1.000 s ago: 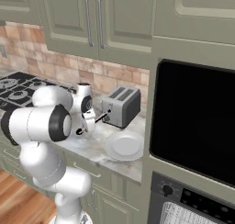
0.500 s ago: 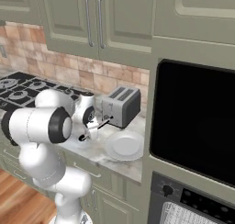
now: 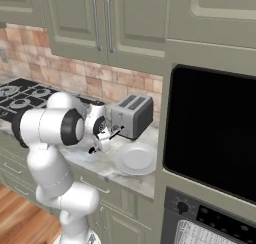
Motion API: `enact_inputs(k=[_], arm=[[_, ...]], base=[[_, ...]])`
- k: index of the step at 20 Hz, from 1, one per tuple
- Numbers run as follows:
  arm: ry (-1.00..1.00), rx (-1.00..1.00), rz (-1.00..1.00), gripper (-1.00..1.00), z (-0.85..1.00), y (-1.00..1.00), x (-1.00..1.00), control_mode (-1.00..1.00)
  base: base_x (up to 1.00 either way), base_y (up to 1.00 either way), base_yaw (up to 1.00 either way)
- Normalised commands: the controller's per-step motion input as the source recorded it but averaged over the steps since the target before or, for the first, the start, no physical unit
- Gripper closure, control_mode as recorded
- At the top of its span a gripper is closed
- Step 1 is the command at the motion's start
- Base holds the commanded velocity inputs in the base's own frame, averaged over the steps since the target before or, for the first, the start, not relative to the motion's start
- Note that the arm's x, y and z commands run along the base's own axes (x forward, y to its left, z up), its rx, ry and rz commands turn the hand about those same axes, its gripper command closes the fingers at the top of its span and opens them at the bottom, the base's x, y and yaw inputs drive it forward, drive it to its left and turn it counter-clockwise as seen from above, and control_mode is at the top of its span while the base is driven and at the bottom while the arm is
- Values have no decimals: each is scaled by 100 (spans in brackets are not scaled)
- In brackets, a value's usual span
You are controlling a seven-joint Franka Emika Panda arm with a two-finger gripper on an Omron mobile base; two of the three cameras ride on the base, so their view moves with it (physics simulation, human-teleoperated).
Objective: Pick up the tongs from the counter and place them near the plate next to the oven.
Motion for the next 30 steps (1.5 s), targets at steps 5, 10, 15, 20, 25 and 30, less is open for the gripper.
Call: enact_inputs(k=[5,10,15,20,25,30], arm=[[0,0,4,-100,-29,-3,1,-100],[0,0,0,-100,-13,-10,1,-100],[-3,0,3,-100,22,-7,-18,-100],[-1,0,8,-100,36,-1,-27,-100],[0,0,9,-100,31,-4,-48,-100],[0,0,2,-100,23,-1,-63,-100]], base=[[0,0,0],[0,0,0],[0,0,0],[0,0,0],[0,0,0],[0,0,0]])
